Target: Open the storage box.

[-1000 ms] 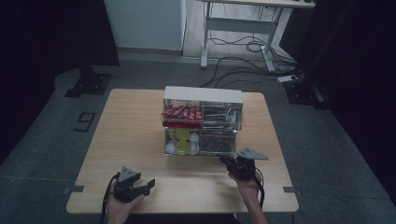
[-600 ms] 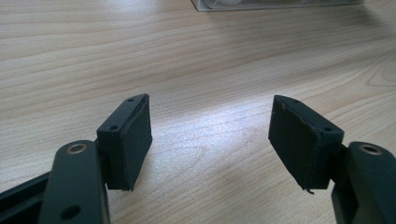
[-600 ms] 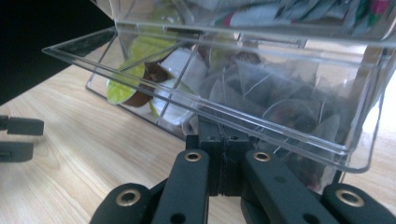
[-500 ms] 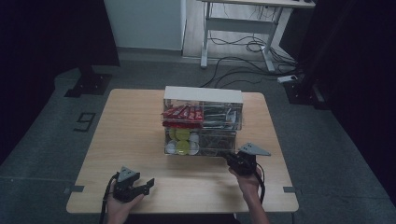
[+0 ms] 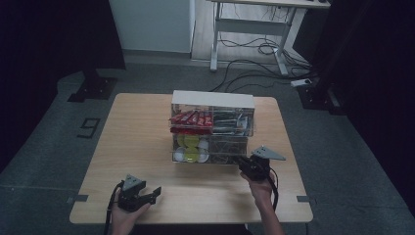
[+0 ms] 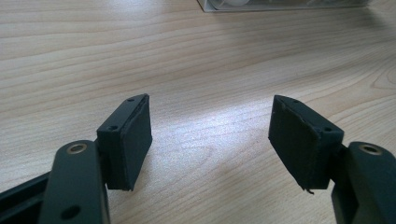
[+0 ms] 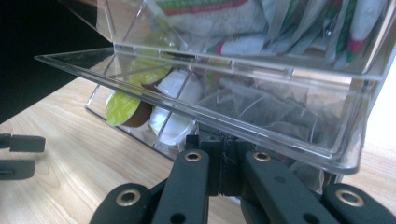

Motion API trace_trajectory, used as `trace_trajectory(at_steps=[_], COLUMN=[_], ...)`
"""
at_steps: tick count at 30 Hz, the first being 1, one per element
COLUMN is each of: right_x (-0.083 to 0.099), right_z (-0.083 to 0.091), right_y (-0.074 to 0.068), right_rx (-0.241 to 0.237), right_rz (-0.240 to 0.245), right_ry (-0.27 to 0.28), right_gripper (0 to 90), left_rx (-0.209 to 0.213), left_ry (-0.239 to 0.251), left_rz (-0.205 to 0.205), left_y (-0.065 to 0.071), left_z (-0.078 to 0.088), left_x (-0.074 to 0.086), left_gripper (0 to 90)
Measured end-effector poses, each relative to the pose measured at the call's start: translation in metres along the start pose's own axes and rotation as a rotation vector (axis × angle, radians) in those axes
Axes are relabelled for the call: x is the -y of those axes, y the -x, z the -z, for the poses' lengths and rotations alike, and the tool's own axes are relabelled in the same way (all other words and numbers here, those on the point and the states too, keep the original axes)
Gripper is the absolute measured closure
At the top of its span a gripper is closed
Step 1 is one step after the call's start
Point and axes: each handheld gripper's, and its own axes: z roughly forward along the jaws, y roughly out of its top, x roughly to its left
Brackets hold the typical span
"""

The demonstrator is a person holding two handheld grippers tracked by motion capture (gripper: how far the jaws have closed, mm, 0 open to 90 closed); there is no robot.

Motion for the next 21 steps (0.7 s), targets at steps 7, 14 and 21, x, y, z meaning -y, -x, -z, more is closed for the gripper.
trace_trajectory(at_steps=[7,14,21], right_x=[-0.01,-0.015,-0.021], right_z=[-0.003,-0.013,-0.01], right_y=[0.003,0.006,0.01], right_rx=[-0.003,-0.009,-0.004], right_rz=[-0.006,-0.007,-0.023], right_ry=[0.024,0.023,0.076], right_gripper=[89.0,89.1,89.0], left_rx=[-0.004,-0.008,-0.007], left_ry=[0.005,0.006,0.0], left_rz=[0.001,0.001,-0.005], left_y=[0.0,0.0,0.003], left_z=[0.001,0.001,-0.001], left_x=[0.0,0.0,0.0], left_gripper=[30.4,30.4,30.4])
